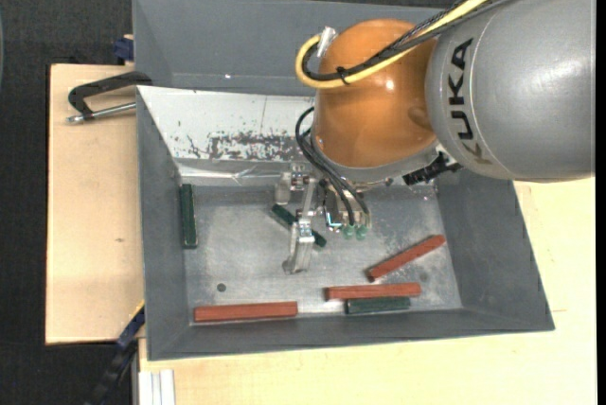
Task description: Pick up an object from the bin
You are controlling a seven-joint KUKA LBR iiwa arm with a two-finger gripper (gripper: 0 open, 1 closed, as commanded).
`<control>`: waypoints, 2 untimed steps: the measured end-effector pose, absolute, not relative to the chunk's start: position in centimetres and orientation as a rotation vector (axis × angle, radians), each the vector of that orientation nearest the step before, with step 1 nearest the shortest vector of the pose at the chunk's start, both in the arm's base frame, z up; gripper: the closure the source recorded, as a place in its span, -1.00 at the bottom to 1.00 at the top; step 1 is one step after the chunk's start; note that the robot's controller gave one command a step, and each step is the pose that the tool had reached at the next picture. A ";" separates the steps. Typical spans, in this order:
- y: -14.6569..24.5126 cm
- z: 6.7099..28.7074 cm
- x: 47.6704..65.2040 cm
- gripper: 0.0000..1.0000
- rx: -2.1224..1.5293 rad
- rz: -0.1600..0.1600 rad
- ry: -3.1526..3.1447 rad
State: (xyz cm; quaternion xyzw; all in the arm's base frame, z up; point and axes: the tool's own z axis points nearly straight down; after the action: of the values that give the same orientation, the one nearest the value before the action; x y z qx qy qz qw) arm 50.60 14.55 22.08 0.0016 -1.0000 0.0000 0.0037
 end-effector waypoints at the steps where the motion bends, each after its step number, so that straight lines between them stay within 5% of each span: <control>1: 14.5 22.5 50.8 -1.00 0.001 -0.003 -3.143; 2: 12.5 16.1 53.6 -1.00 -0.071 -0.005 -3.148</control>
Offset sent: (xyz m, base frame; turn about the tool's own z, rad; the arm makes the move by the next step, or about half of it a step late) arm 0.0636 -0.0485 -0.1508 0.1112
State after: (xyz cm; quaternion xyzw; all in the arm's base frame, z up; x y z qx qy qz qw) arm 53.62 12.54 16.14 -0.0224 -0.9997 -0.0015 -0.0034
